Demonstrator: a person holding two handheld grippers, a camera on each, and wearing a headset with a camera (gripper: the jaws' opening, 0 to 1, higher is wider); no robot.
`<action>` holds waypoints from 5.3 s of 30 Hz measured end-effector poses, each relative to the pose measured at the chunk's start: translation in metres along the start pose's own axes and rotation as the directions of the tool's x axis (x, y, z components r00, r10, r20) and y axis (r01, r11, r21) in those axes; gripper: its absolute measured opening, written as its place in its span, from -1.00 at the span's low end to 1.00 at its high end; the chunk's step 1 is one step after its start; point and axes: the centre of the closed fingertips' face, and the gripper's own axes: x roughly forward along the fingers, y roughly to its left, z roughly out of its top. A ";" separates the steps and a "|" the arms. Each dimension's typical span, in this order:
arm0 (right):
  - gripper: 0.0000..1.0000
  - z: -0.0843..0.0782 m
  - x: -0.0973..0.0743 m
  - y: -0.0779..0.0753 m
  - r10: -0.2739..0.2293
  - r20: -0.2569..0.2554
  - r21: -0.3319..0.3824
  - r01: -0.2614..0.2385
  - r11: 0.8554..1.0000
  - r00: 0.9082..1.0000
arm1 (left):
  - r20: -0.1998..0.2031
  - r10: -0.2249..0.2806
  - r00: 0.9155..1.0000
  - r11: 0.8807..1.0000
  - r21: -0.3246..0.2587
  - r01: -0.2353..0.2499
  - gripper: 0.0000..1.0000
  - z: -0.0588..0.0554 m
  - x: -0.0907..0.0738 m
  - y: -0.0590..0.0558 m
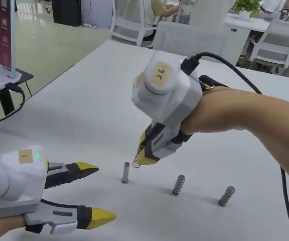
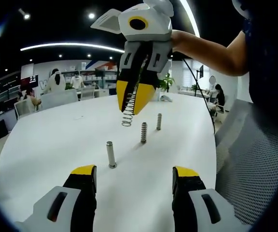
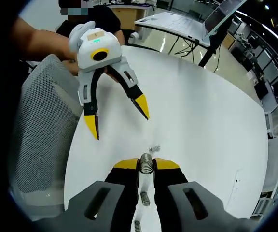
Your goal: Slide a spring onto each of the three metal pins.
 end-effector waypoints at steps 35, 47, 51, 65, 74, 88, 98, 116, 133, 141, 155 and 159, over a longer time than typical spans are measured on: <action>-0.83 0.000 0.044 -0.019 0.057 -0.071 0.015 -0.056 0.998 0.996 | -0.047 -0.005 0.999 1.000 0.026 0.006 0.12 -0.015 -0.004 0.003; -0.83 -0.008 0.059 -0.021 0.074 -0.109 0.026 -0.071 0.997 0.991 | -0.046 -0.007 0.999 1.000 0.023 0.008 0.10 -0.018 -0.006 0.007; -0.83 -0.008 0.063 -0.020 0.079 -0.114 0.033 -0.076 0.997 0.990 | -0.045 -0.004 0.999 1.000 0.022 0.005 0.10 -0.019 -0.006 0.008; -0.83 -0.016 0.076 -0.015 0.087 -0.137 0.046 -0.082 0.996 0.987 | -0.049 -0.008 0.999 1.000 0.023 0.009 0.07 -0.018 -0.006 0.005; -0.83 -0.023 0.083 -0.011 0.094 -0.141 0.059 -0.086 0.995 0.986 | -0.056 -0.014 0.998 1.000 0.023 0.015 0.07 -0.020 -0.006 0.004; -0.82 -0.028 0.090 -0.006 0.110 -0.150 0.076 -0.099 0.992 0.983 | -0.052 -0.014 0.999 1.000 0.021 0.015 0.07 -0.019 -0.004 0.003; -0.72 -0.029 0.091 -0.006 0.103 -0.146 0.078 -0.092 0.993 0.984 | -0.053 -0.012 0.999 1.000 0.020 0.013 0.07 -0.020 -0.005 0.004; -0.64 -0.031 0.062 -0.003 0.056 -0.075 0.117 -0.047 0.992 0.996 | -0.051 -0.015 0.999 1.000 0.021 0.016 0.09 -0.015 -0.002 0.004; -0.57 -0.034 0.036 0.016 -0.020 0.056 0.201 0.008 0.980 0.998 | -0.037 -0.005 0.999 1.000 0.016 0.006 0.11 -0.007 -0.002 0.002; -0.57 -0.041 0.026 0.030 -0.048 0.127 0.269 0.012 0.963 0.991 | -0.034 -0.007 0.999 1.000 0.010 0.007 0.12 -0.004 -0.001 -0.003; -0.54 -0.062 0.010 0.061 -0.097 0.214 0.363 0.013 0.932 0.972 | -0.033 -0.020 0.999 1.000 0.011 0.020 0.15 0.001 0.006 -0.011; -0.52 -0.067 0.006 0.066 -0.115 0.229 0.384 0.019 0.923 0.966 | -0.036 -0.021 0.999 1.000 0.013 0.022 0.16 0.002 0.006 -0.011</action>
